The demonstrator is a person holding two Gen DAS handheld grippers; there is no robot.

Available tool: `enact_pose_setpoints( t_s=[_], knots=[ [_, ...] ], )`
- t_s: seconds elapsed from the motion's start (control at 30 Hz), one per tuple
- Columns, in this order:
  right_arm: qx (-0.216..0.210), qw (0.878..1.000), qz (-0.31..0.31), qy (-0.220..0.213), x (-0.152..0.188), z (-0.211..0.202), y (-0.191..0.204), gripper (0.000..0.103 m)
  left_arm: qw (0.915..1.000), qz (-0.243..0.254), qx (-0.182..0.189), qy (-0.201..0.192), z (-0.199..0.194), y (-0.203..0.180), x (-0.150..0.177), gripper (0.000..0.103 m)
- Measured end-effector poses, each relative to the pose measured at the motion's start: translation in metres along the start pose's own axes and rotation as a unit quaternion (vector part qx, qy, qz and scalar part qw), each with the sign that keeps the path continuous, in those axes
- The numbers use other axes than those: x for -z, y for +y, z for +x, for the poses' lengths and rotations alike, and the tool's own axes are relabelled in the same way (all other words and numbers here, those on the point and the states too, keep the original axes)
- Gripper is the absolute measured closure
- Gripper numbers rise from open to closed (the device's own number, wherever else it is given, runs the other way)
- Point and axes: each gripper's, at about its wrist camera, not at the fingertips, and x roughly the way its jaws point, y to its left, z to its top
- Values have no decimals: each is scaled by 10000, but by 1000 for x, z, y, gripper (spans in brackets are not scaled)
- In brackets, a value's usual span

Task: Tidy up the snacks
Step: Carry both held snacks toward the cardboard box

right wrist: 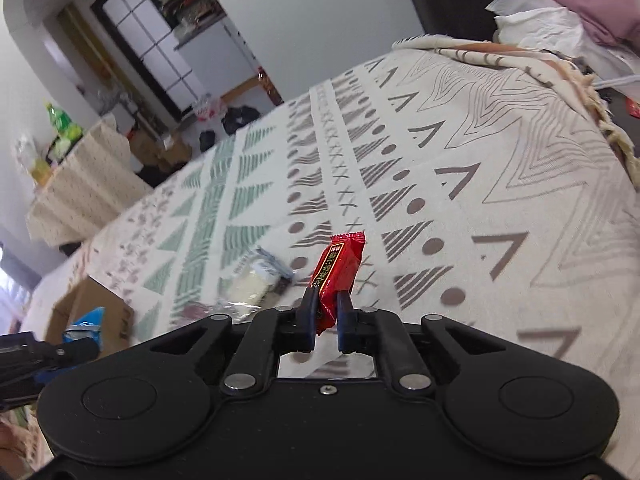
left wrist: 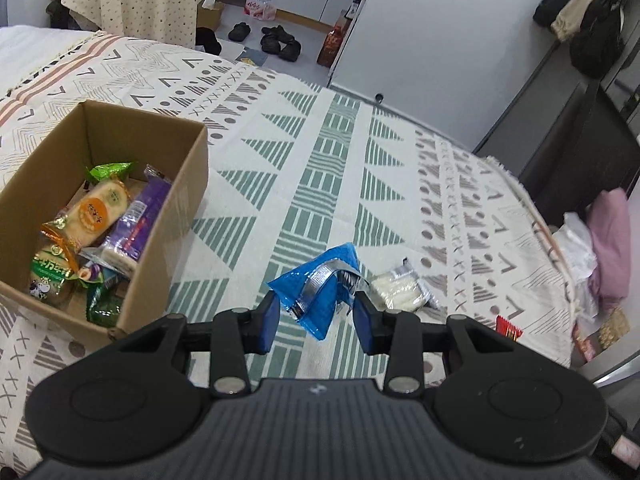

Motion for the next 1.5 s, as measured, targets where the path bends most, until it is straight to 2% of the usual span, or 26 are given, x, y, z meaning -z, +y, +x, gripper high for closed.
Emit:
enact_pose_setpoints(
  t_s=[0.27, 0.47, 0.67, 0.97, 1.27, 1.5],
  knots=[
    [-55, 9995, -122, -285, 3, -25, 53, 93, 9992, -196, 275, -204, -21, 26, -17, 65],
    [-166, 9988, -252, -377, 5, -27, 93, 93, 9980, -323, 446, -297, -28, 47, -29, 65],
    [-339, 9980, -377, -373, 9, -22, 133, 93, 9955, -687, 546, -360, -35, 77, -43, 65],
    [-641, 9958, -612, -246, 20, -1, 189, 93, 9915, -1143, 329, -523, -38, 123, -62, 65],
    [-893, 9935, -695, -153, 27, 17, 230, 93, 9839, -1719, 12, -487, -29, 174, -76, 65],
    [-1081, 9912, -762, -10, 34, 36, 256, 93, 9827, -1802, -216, -368, -19, 183, -76, 62]
  ],
)
